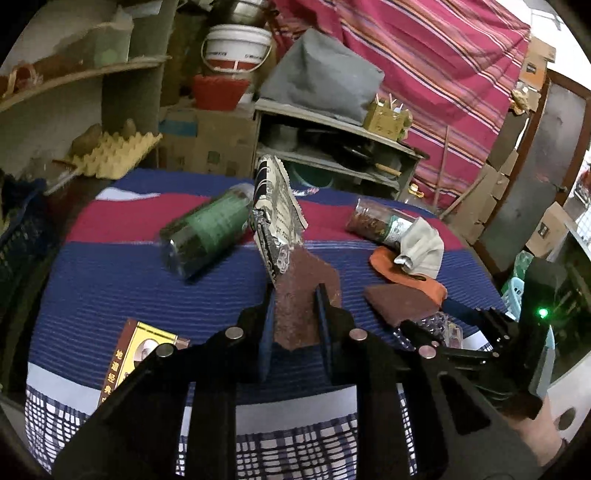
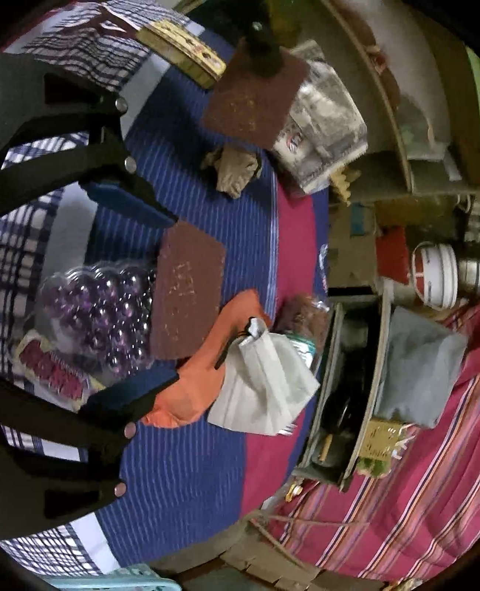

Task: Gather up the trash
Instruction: 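Grasp a brown scouring pad with the left tool while the right tool grasps another brown pad, then carry both brown pads over the blue basket and open both tools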

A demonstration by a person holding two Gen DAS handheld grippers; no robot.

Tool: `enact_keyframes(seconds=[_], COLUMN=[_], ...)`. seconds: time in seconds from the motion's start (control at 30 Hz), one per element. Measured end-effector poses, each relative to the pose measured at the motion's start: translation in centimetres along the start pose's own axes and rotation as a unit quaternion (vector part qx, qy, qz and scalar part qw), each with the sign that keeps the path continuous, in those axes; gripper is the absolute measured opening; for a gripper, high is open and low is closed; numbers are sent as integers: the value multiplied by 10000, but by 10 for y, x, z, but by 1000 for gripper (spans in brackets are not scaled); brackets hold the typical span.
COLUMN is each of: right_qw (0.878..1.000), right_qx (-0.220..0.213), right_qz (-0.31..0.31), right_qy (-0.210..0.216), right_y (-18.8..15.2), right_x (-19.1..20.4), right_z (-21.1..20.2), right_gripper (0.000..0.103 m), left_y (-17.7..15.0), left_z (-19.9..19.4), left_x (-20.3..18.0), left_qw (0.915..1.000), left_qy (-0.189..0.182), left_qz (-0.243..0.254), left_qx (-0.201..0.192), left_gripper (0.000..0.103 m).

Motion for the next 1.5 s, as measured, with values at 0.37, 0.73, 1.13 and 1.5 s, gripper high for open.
enact_keyframes(seconds=[0.37, 0.73, 1.13, 1.5], right_qw=[9995, 9993, 9990, 9943], right_qx=[184, 279, 17, -524], right_qz=[257, 234, 436, 879], right_qy=[-60, -31, -125, 288], right_y=[8, 12, 14, 4], right_x=[2, 11, 1, -24], right_z=[19, 26, 3, -55], right_gripper=[88, 88, 82, 82], left_y=[-6, -18, -24, -35], left_z=[17, 34, 28, -11], left_x=[3, 5, 9, 3], left_qw=[9996, 9982, 9982, 9994], left_qy=[20, 136, 27, -232], left_qz=[-64, -128, -58, -40], left_qx=[259, 571, 603, 251], left_gripper=[27, 52, 22, 12])
Point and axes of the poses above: each gripper's, at about its wrist camera, not at the fingertips, and z roughly the way its jaws point, x to its left, y to its top, the point moved 4 cm from there along z, roughly the way its jaws point, and after that the axes turned 12 degrees about x, right-handed, at the moved point
